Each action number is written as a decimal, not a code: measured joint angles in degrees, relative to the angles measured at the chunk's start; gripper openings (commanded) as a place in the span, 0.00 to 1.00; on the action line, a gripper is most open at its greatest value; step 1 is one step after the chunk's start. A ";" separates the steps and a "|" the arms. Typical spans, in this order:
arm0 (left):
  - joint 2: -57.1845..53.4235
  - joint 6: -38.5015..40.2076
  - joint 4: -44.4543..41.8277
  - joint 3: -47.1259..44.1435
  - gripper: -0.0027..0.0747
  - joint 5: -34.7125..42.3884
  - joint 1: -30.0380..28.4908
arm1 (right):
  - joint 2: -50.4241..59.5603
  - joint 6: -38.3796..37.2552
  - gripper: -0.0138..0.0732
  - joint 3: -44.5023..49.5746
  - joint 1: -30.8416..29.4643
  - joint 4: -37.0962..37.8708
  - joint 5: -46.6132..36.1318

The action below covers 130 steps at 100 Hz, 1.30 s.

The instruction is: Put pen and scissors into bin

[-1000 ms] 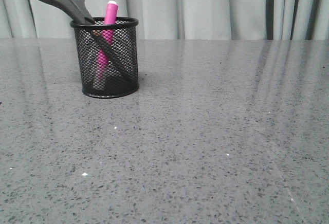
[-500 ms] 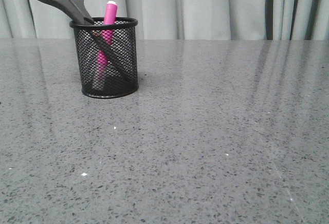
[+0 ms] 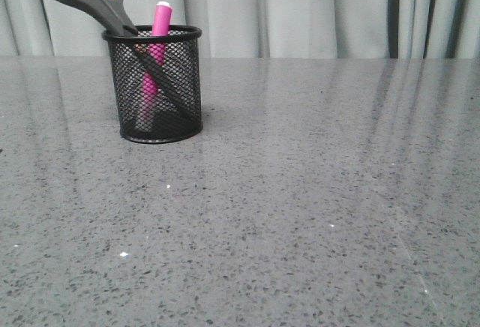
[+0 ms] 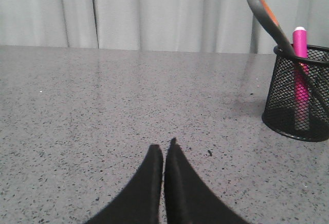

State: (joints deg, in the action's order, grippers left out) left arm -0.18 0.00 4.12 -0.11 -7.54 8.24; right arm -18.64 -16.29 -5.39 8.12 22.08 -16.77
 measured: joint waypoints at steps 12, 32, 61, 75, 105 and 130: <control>0.00 0.00 0.00 0.00 0.01 0.00 0.00 | 0.22 4.81 0.08 0.00 0.00 -9.32 4.31; 0.00 0.00 0.00 0.00 0.01 0.00 0.00 | 2.40 16.90 0.08 0.00 0.00 -21.27 9.74; 0.00 0.00 0.00 0.00 0.01 0.00 0.00 | 11.91 20.08 0.08 5.51 -0.38 -23.18 15.35; 0.00 0.00 0.00 0.00 0.01 0.00 0.00 | 16.14 20.08 0.08 6.00 -2.14 -23.39 18.23; 0.00 0.00 0.00 0.00 0.01 -0.12 0.00 | 19.10 20.08 0.08 6.00 -4.82 -22.08 23.98; 0.00 0.00 0.00 0.00 0.01 -0.12 0.00 | 19.23 20.08 0.08 6.00 -4.82 -22.08 23.98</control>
State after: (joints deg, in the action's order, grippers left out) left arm -0.18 0.00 4.12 -0.11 -7.65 8.24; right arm 0.60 3.79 0.61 3.30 0.00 7.21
